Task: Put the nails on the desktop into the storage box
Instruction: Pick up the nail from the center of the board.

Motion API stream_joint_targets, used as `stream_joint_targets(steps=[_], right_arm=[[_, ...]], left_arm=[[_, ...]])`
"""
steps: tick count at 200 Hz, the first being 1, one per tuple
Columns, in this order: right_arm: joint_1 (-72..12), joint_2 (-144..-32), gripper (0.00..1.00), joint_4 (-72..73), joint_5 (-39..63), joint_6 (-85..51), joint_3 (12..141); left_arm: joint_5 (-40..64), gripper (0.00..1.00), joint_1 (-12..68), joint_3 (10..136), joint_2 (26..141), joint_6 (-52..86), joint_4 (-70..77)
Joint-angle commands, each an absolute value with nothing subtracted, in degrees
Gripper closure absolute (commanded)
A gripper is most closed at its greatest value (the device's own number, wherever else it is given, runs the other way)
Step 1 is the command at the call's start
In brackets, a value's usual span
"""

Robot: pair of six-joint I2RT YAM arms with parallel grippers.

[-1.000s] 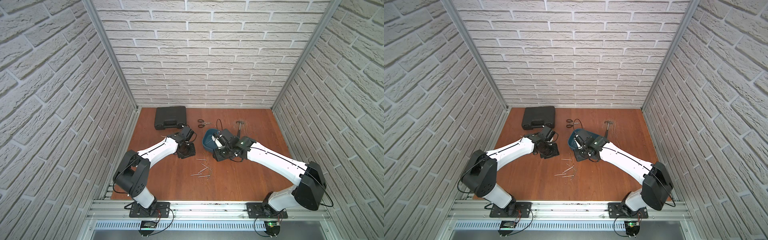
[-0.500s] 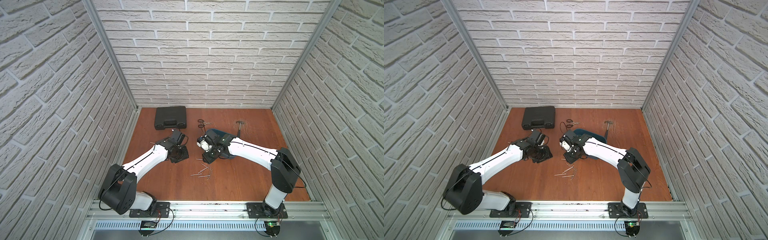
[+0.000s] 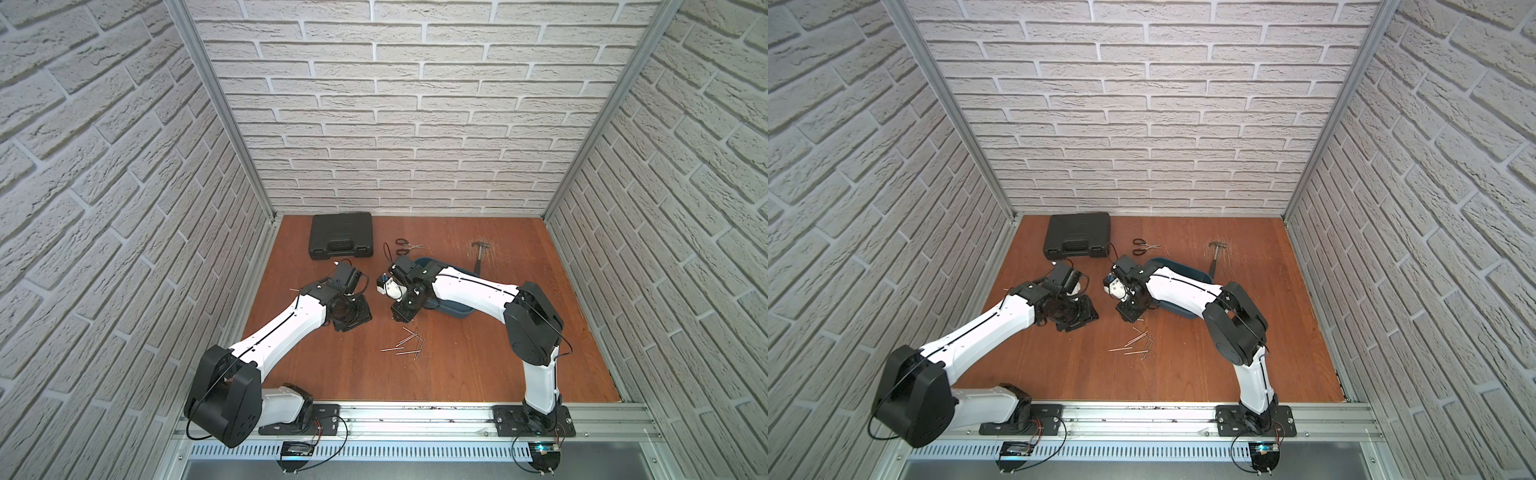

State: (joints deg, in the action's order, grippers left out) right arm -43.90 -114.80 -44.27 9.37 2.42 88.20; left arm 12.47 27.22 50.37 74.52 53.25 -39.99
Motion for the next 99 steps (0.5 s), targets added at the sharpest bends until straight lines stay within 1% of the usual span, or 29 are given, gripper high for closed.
stream_joint_targets(steps=[1,99], right_arm=[[-44.30,-115.72,0.64,-45.57,8.66,4.24,89.43],[-44.30,-118.90,0.65,-46.31,5.63,5.67,91.70]], left_arm=[[13.53,0.52,26.75,49.28,73.60,53.46,-41.23],[14.42,0.52,26.05,48.19,72.35,53.26,-41.35]])
